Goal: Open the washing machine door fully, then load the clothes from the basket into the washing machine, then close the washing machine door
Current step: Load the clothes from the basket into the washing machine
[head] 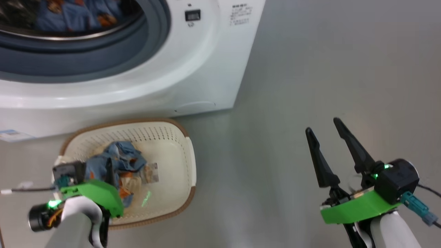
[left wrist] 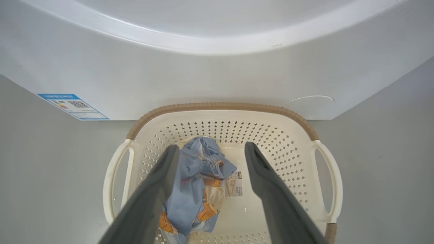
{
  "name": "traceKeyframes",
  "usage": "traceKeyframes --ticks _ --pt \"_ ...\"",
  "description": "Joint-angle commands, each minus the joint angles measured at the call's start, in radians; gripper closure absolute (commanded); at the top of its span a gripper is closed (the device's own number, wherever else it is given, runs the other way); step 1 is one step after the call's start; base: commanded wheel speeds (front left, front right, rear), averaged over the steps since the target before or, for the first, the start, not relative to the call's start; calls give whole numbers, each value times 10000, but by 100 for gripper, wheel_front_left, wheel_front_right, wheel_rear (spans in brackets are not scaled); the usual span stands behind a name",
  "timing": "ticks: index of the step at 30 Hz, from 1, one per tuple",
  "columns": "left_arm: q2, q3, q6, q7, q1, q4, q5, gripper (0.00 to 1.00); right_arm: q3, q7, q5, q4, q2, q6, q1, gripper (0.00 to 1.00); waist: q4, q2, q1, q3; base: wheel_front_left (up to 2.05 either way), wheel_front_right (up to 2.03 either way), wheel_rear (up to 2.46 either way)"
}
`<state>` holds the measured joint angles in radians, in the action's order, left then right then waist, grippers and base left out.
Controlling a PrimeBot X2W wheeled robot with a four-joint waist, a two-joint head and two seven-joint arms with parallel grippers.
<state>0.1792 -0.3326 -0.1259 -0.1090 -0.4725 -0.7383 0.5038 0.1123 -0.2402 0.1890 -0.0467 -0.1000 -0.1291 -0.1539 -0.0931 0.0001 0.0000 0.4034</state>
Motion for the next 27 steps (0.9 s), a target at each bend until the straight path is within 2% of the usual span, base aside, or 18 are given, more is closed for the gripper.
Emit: traceKeyframes --ticks 1,11,18,27 --pt "323 271 74 74 -477 -341 79 0 297 -119 164 -167 -46 -16 -287 0 -633 -1 0 1272 0 0 0" --pt "654 239 168 368 -2243 -2483 -5 0 569 -210 547 -101 90 -16 -1253 0 -1369 -1 0 2777 0 0 0" --pt "1204 148 -82 721 -3284 -3539 -209 0 803 -214 809 -256 266 -16 -1778 0 -1875 -1 0 3819 0 0 0" --pt "1791 -130 -438 1233 -4102 -4415 -525 0 956 -215 1027 -249 398 -16 -2173 0 -2139 -1 0 4606 0 0 0"
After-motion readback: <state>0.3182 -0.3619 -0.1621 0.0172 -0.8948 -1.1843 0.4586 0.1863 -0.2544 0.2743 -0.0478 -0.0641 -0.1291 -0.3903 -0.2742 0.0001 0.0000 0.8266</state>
